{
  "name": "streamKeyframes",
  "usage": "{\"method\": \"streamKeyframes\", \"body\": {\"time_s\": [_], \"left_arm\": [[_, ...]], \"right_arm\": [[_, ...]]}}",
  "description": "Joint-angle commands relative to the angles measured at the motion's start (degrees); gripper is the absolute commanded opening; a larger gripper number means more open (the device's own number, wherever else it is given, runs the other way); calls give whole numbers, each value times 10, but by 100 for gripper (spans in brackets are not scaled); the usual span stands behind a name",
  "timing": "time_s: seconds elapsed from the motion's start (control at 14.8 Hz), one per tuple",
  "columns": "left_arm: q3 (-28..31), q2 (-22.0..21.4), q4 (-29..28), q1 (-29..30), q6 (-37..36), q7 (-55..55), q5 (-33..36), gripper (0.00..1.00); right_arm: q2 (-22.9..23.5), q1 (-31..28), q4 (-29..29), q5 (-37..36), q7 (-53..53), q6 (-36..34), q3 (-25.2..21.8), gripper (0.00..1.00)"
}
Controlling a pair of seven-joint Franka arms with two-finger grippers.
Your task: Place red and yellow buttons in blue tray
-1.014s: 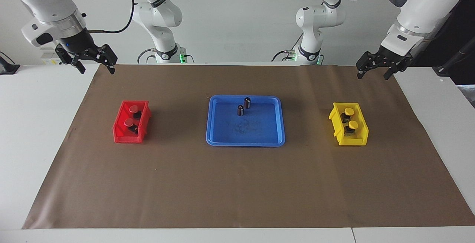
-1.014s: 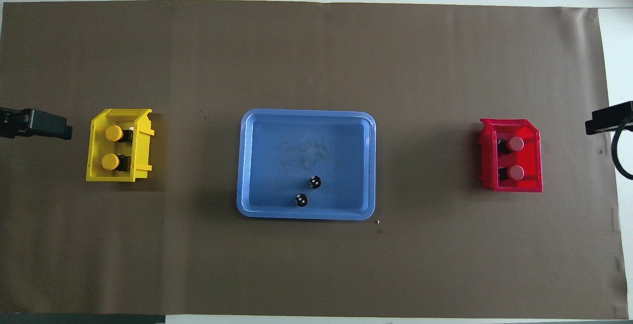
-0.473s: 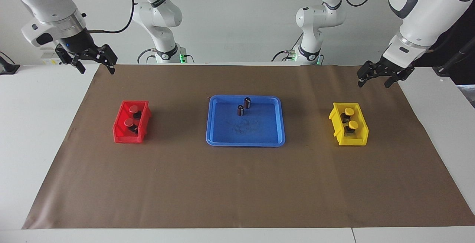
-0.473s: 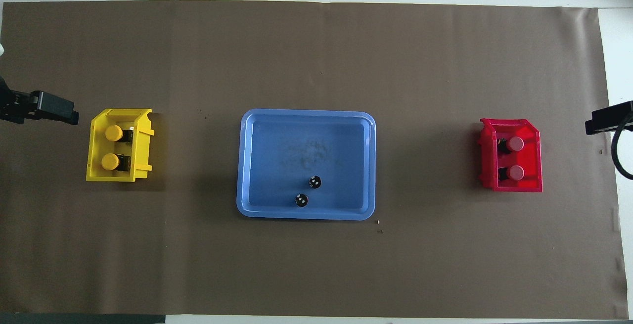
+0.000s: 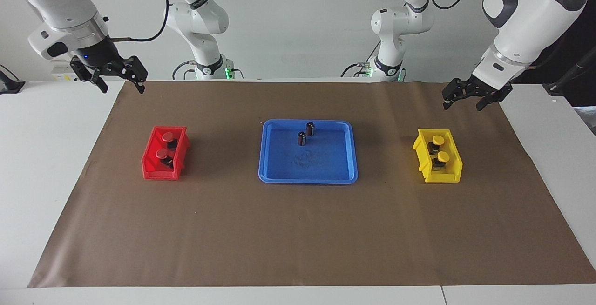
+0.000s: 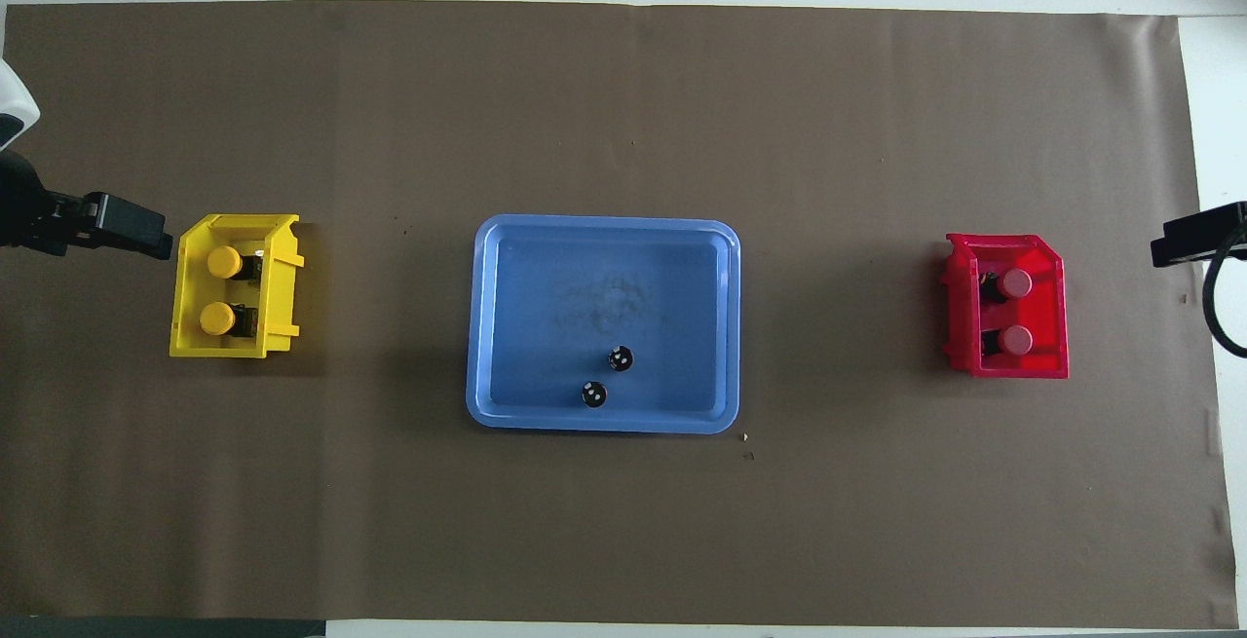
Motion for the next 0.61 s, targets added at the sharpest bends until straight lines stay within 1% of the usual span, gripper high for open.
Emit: {"method": "streamKeyframes", "body": {"time_s": [0.0,0.14,0.27,0.34,0.41,0.54], "left_arm": [[4,-19,-18,-7,-3,-3,-2,100],[4,-23,-22,-8,1,3,-3,100],[5,-22,-22,-4,3,3,-3,100],[5,-22,-22,-2,2,2,-2,100],[6,-23,-23,0,1,4,-2,100],[6,-25,-33,-2,6,1,-2,100]], "right_arm": [[-4,-3,-42,8,-12,49,3,86],[-3,-4,-87,11,-12,94,3,83],[-3,-3,-134,11,-12,153,3,81],[10,-2,-144,11,-12,178,3,80],[32,-2,-144,11,-12,194,3,80],[63,-4,-149,11,-13,237,3,79]]}}
